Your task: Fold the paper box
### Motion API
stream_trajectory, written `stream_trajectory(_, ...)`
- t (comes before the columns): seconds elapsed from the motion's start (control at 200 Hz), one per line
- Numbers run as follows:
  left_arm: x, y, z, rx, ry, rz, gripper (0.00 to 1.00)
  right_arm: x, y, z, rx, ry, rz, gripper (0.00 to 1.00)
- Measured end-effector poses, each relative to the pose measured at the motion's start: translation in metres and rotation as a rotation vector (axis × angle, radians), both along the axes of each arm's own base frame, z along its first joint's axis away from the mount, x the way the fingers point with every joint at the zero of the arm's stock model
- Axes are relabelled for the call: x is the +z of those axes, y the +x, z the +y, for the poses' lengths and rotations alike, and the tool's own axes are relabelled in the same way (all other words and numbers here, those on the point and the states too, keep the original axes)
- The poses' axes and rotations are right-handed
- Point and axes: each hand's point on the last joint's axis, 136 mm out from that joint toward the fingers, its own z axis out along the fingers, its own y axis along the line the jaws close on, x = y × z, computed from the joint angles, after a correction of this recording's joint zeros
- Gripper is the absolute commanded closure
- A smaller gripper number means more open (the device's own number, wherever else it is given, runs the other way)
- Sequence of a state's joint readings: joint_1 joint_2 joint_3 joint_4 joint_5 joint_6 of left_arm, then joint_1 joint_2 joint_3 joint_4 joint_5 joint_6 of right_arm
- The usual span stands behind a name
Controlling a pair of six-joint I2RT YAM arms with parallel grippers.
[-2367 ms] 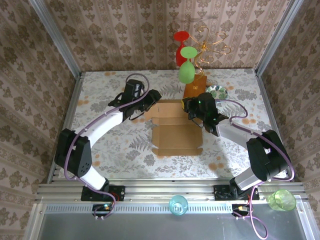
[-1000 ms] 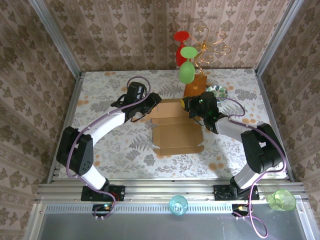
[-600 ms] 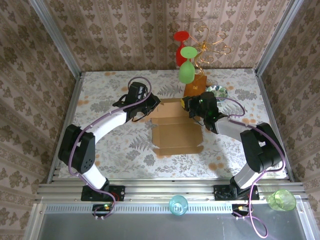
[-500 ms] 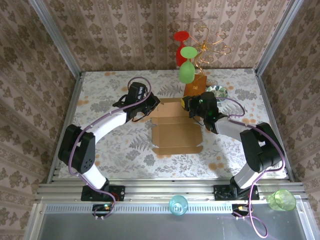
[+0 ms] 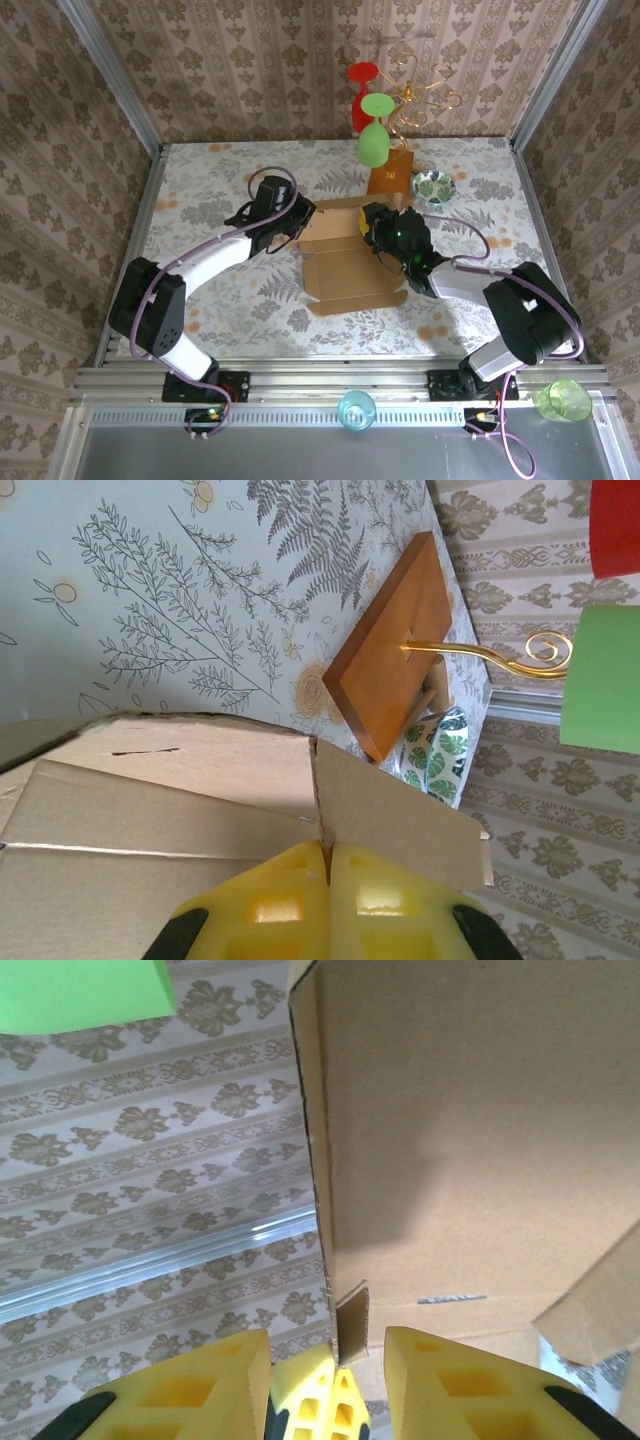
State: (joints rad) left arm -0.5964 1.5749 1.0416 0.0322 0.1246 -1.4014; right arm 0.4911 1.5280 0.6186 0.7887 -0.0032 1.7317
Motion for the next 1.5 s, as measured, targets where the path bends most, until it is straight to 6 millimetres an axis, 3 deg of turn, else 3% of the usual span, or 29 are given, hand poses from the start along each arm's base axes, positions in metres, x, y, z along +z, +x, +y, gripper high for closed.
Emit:
stream_trajectory(0.325,-0.001,-0.006,0.002,0.031,-0.027,0.010,1.00,-0.008,0.023,0.003,-0.058,0.015,0.011,0.67)
stream_trajectory(0.555,0.000,-0.006,0.001,0.030,-0.030,0.007,1.00,-0.001,0.032,0.011,-0.073,0.036,0.001,0.72)
stream_trajectory(0.72,0.000,-0.006,0.001,0.032,-0.029,0.006,1.00,-0.007,0.039,0.012,-0.092,0.035,0.015,0.79)
stream_trajectory(0.92,0.001,-0.007,0.000,0.029,-0.029,0.002,1.00,-0.014,0.044,0.013,-0.099,0.034,0.034,1.00)
stream_trajectory(1.03,0.006,-0.007,0.002,0.021,-0.022,-0.017,0.71,-0.013,0.045,0.013,-0.103,0.042,0.038,1.00)
stream_trajectory(1.105,0.014,-0.009,0.012,0.012,0.002,-0.036,0.62,-0.012,0.045,0.012,-0.110,0.041,0.050,1.00)
stream_trajectory(1.16,0.022,-0.011,0.025,0.008,0.030,-0.062,0.61,-0.010,0.045,0.009,-0.118,0.042,0.064,1.00)
stream_trajectory(1.26,0.041,-0.012,0.068,0.055,0.047,-0.124,0.62,0.000,0.044,0.003,-0.135,0.051,0.083,1.00)
stream_trajectory(1.315,0.039,-0.014,0.096,0.101,0.053,-0.136,0.65,0.007,0.043,0.000,-0.148,0.062,0.092,1.00)
stream_trajectory(1.405,0.006,-0.017,0.137,0.171,0.062,-0.087,0.68,0.020,0.042,-0.002,-0.159,0.077,0.102,1.00)
stream_trajectory(1.5,-0.049,-0.029,0.148,0.169,0.081,0.033,0.77,0.035,0.041,-0.004,-0.165,0.088,0.109,1.00)
